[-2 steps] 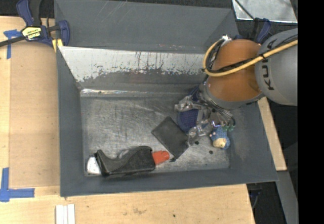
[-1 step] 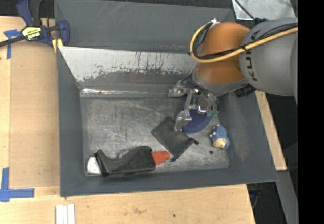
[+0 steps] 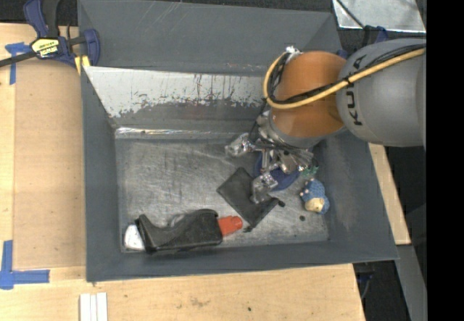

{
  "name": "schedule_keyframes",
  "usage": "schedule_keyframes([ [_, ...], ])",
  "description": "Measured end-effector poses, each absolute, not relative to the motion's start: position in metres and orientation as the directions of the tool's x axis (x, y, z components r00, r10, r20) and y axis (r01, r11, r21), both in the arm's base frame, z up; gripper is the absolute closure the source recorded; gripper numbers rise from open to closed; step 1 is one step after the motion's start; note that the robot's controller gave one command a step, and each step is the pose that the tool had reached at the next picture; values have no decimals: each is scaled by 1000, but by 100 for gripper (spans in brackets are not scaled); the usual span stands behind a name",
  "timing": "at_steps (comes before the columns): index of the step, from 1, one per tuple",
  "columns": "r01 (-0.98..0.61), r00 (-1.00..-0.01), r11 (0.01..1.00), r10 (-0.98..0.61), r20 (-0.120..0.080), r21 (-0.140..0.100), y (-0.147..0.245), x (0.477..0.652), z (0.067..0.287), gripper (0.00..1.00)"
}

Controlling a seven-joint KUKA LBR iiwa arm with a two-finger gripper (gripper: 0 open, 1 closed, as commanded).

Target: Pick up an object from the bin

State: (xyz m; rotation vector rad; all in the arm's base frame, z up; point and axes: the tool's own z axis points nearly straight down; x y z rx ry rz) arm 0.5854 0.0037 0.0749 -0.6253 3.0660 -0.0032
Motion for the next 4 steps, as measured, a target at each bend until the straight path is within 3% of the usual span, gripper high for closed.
schedule_keyframes([
  [1, -389, -921, 921, -389, -6, -2, 4, 587, 77, 0],
  [2, -388, -922, 922, -388, -18, -4, 4, 591, 81, 100],
  [3, -385, -923, 923, -385, -11, -4, 4, 593, 146, 100],
  [4, -383, -924, 924, -383, -9, -3, 4, 595, 187, 100],
])
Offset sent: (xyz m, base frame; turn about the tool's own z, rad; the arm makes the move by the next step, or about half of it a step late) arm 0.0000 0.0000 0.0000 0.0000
